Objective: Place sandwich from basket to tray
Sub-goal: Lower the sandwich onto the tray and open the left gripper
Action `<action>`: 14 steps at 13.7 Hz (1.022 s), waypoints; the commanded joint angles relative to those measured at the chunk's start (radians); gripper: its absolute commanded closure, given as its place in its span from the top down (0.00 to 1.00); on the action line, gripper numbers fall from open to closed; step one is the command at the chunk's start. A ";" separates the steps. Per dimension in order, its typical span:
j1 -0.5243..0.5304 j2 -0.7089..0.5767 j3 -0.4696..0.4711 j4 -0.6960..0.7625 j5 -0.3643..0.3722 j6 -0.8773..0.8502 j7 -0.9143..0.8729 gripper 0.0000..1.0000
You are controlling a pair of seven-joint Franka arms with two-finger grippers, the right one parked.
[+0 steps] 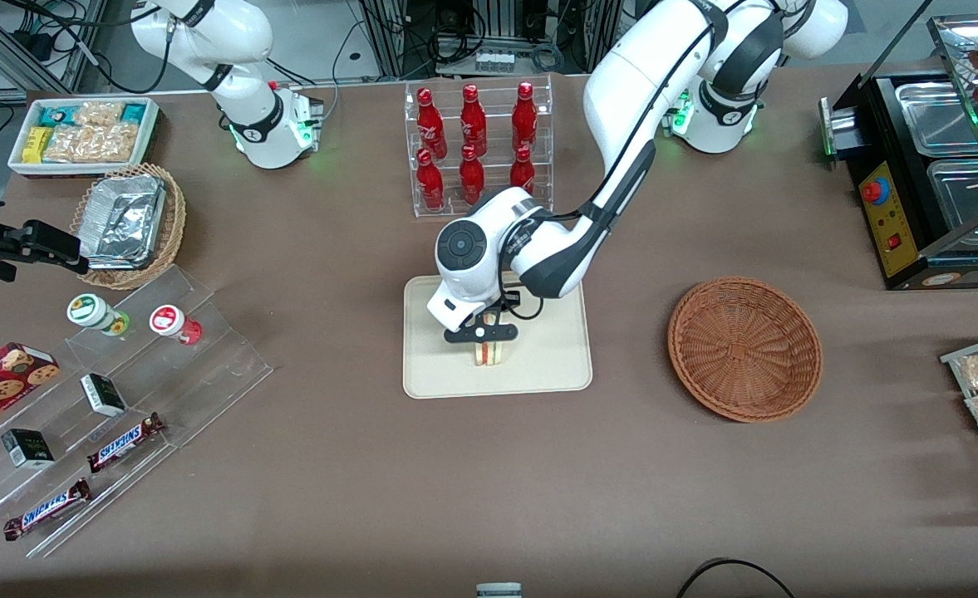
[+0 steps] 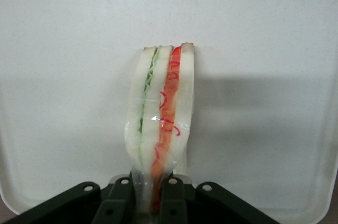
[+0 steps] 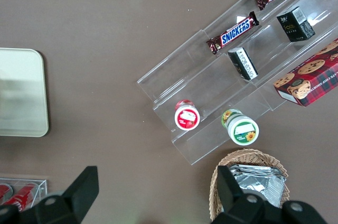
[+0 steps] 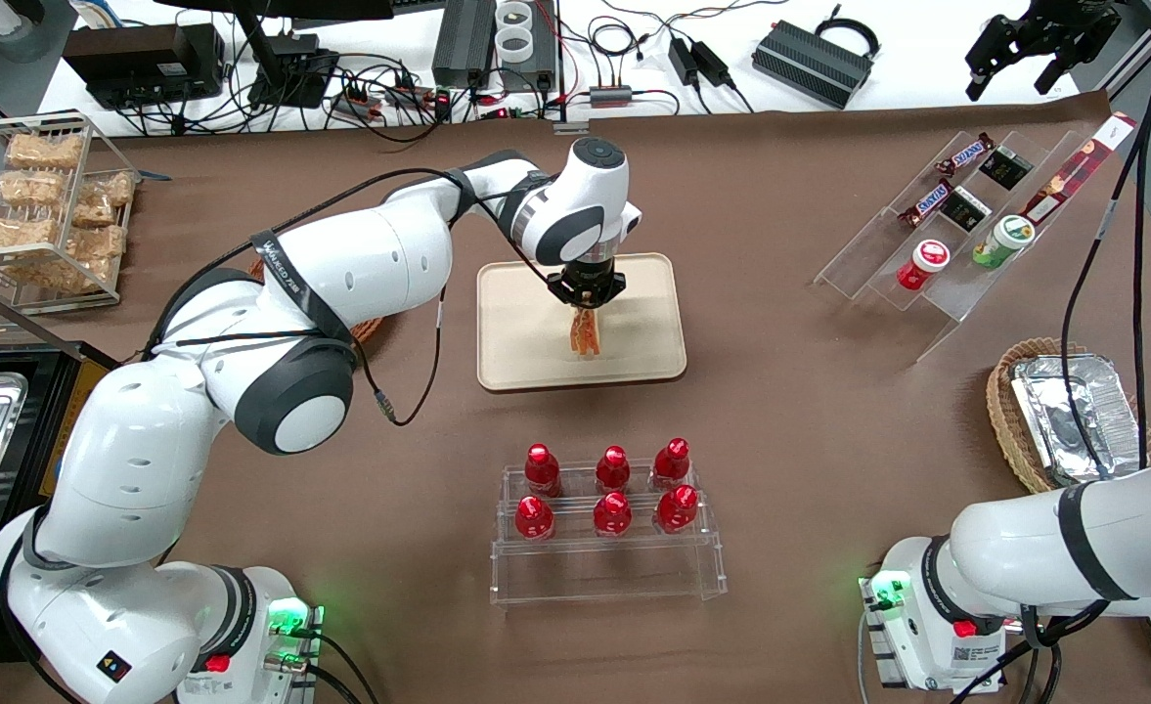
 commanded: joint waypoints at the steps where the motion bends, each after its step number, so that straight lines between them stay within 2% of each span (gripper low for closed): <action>1: -0.010 0.020 0.005 0.041 0.004 -0.017 -0.028 0.00; 5: -0.016 0.030 0.005 0.039 0.008 -0.011 -0.028 0.00; 6: -0.016 0.032 0.005 0.039 0.008 -0.011 -0.027 0.03; 7: -0.016 0.033 0.005 0.039 0.008 -0.011 -0.022 0.30; 8: -0.016 0.035 0.005 0.039 0.008 -0.007 -0.017 0.71; 9: -0.016 0.033 0.005 0.036 0.010 -0.004 -0.016 1.00; 14: -0.027 0.017 0.009 0.036 0.022 -0.014 -0.022 1.00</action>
